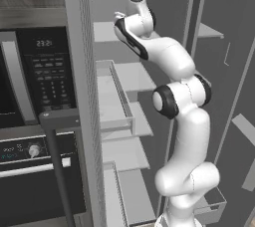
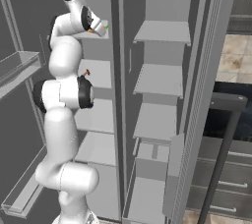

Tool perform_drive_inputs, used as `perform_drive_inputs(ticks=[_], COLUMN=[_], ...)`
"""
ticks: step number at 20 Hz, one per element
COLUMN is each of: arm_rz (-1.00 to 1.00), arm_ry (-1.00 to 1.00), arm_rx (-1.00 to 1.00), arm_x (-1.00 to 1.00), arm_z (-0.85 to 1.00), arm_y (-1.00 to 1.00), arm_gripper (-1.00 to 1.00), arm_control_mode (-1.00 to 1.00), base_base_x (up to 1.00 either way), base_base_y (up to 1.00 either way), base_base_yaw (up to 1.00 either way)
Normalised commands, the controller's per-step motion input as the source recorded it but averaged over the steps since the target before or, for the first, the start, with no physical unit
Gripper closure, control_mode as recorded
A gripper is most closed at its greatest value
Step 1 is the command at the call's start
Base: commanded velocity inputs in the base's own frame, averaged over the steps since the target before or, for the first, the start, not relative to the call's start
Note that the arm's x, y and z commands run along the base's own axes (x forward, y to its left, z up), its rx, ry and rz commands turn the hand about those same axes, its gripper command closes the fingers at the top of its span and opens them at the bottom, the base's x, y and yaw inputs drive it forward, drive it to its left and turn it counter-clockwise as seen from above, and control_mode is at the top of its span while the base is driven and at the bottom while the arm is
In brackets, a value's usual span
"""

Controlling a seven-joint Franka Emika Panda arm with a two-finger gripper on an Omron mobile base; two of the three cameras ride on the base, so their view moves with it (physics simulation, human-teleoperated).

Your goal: Take the carrot and mushroom from the fridge shelf and place them in the freezer drawer to begin freezing them.

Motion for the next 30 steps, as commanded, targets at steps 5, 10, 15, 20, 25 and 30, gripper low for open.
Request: perform_drive_inputs(ticks=[5, 10, 15, 20, 25, 30], arm_rz=[0.00, 0.00, 0.00, 0.00, 0.00, 0.00], arm_ry=[-0.02, 0.00, 0.00, 0.09, 0.09, -0.06], arm_rx=[0.06, 0.07, 0.04, 0.00, 0.00, 0.00], arm_x=[0.17, 0.44, 0.44, 0.15, 0.00, 0.00], arm_z=[-0.01, -0.18, -0.36, -0.67, -0.83, -0.28], arm_y=[0.00, 0.00, 0.02, 0.07, 0.07, 0.05], arm_gripper=[-1.00, -1.00, -1.00, 1.00, 1.00, 1.00], arm_control_mode=[-1.00, -1.00, -1.00, -1.00, -1.00, -1.00], base_base_x=[0.00, 0.00, 0.00, 0.00, 0.00, 0.00], base_base_y=[0.00, 0.00, 0.00, 0.00, 0.00, 0.00], base_base_yaw=[0.00, 0.00, 0.00, 0.00, 0.00, 0.00])
